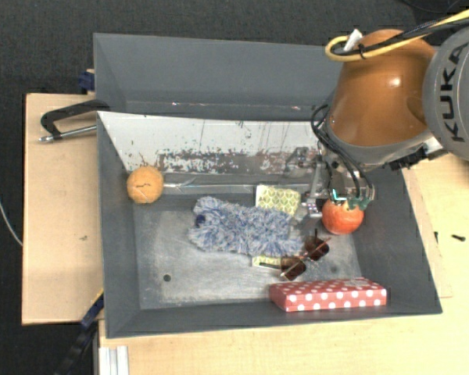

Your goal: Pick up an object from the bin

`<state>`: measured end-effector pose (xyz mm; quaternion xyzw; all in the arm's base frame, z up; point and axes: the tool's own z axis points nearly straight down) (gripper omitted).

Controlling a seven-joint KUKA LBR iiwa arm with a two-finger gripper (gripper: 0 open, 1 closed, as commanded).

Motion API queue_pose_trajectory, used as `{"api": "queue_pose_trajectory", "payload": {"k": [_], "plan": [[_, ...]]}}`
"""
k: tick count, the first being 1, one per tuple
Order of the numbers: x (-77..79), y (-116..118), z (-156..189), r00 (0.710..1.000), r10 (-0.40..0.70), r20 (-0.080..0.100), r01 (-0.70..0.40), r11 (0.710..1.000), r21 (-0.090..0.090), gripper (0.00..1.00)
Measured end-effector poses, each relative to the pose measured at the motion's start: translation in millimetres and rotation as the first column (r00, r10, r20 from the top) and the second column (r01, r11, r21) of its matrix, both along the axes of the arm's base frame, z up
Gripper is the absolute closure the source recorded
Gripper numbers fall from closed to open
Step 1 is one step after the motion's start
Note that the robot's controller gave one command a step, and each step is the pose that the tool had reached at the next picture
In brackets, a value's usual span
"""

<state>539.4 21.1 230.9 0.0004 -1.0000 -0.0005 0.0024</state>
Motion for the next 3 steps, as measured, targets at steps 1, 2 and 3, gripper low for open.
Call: {"api": "queue_pose_trajectory", "payload": {"k": [1, 2, 3], "plan": [[1.5, -0.1, 3.7, 1.000, -0.001, 0.008, 0.001, 1.000, 0.000, 0.00], [25.1, -5.9, -39.6, 1.000, -0.007, 0.016, 0.007, 1.000, 0.001, 0.00], [30.2, 44.1, -134.7, 1.000, -0.004, 0.012, 0.004, 1.000, 0.002, 0.00]]}}
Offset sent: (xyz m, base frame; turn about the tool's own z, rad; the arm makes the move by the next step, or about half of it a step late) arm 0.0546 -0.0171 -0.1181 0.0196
